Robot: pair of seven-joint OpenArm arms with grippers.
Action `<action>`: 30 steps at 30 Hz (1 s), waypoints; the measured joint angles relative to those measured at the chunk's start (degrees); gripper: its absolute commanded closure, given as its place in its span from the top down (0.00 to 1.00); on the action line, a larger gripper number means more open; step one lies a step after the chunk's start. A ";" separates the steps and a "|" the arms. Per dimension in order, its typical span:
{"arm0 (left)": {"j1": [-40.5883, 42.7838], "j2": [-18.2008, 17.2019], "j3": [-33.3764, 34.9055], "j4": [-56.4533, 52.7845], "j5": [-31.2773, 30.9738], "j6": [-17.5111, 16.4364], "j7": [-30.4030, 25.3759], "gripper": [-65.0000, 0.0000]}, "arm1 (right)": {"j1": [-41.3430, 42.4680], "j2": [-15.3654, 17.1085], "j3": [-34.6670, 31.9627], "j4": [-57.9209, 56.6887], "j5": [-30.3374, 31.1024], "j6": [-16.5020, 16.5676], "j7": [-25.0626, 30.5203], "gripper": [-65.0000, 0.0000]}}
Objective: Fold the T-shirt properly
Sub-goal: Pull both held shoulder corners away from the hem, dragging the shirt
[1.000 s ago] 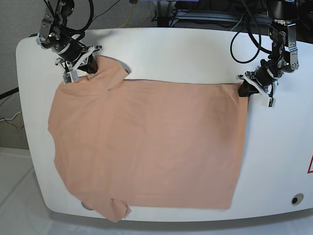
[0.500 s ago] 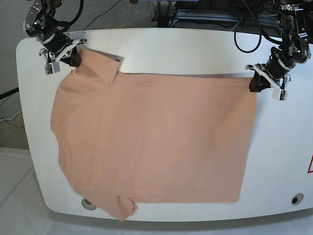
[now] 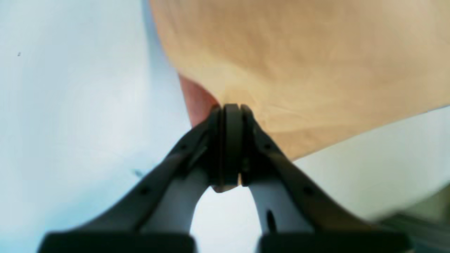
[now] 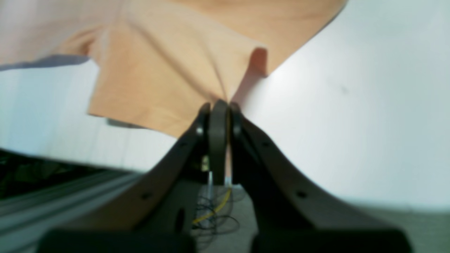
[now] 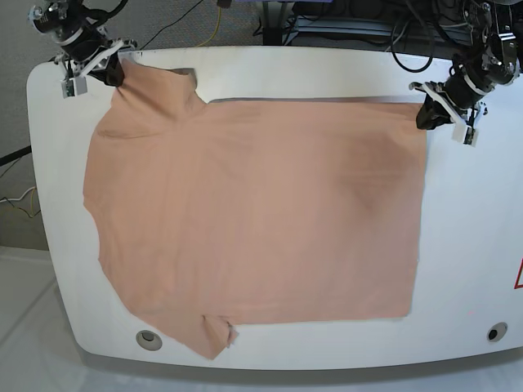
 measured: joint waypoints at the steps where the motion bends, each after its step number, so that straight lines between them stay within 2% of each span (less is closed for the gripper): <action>1: 0.79 -0.09 -0.11 0.66 -0.31 -0.24 -0.04 0.00 | -1.09 -0.11 0.59 1.16 0.50 0.02 0.61 0.00; 6: 4.02 -0.24 -0.24 1.66 -0.24 -0.15 0.59 0.00 | -4.81 -0.11 1.84 3.85 0.09 -0.24 0.46 0.00; 16: 6.14 -0.20 0.17 4.68 0.13 -0.13 1.09 0.00 | -5.97 0.04 4.07 3.21 0.70 0.04 1.16 0.00; 24: 3.67 4.24 -1.01 5.42 0.20 -0.28 2.69 0.00 | -3.82 -0.13 3.76 3.30 1.84 0.02 0.66 0.00; 30: -1.11 4.37 -1.25 5.20 0.22 -0.68 4.11 0.00 | 1.38 -0.07 4.59 3.34 1.92 0.07 -0.85 0.00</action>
